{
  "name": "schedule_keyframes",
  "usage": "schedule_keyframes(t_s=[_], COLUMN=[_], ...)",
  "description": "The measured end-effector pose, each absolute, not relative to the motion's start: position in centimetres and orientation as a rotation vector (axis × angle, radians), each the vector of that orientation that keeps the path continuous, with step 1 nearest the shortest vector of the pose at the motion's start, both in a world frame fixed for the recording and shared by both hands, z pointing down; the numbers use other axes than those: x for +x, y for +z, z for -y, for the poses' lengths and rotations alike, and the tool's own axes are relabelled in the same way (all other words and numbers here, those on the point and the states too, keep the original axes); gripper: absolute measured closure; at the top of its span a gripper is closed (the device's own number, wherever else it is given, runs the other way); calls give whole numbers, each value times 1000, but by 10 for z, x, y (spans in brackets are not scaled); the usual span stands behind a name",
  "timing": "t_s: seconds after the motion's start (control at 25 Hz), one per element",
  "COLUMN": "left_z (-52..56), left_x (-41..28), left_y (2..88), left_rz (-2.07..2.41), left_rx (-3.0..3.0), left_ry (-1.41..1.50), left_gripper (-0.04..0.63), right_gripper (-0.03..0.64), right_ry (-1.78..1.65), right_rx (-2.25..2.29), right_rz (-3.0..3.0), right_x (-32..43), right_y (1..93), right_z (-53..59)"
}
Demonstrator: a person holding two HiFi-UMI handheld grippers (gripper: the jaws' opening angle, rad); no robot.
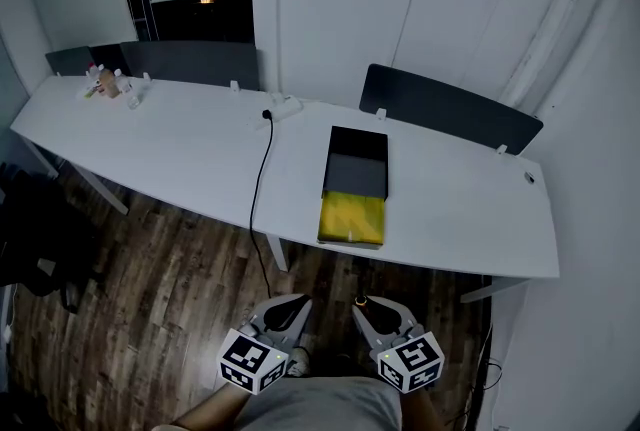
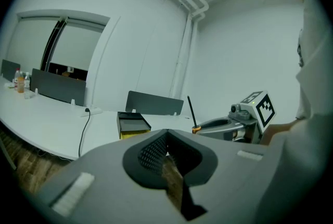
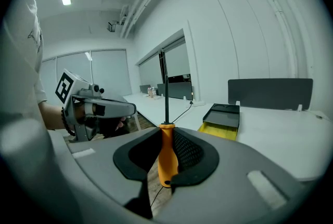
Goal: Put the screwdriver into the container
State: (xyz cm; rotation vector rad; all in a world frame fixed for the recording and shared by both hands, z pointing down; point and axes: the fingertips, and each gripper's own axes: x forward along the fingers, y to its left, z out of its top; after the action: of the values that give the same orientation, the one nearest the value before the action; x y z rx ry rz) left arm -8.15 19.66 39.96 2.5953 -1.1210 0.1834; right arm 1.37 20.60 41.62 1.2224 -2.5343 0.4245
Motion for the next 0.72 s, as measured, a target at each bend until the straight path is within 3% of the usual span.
schedule_keyframes(t_s=[0.72], left_z=[-172], left_x=[-95], left_y=[406], left_rz=[1157], left_rx=[2580], left_ry=[166], left_gripper=[595], right_gripper=[531], right_ry=[406], right_rx=[1183], right_rz=[2552], right_x=[-1], right_y=[421], right_z=[-183])
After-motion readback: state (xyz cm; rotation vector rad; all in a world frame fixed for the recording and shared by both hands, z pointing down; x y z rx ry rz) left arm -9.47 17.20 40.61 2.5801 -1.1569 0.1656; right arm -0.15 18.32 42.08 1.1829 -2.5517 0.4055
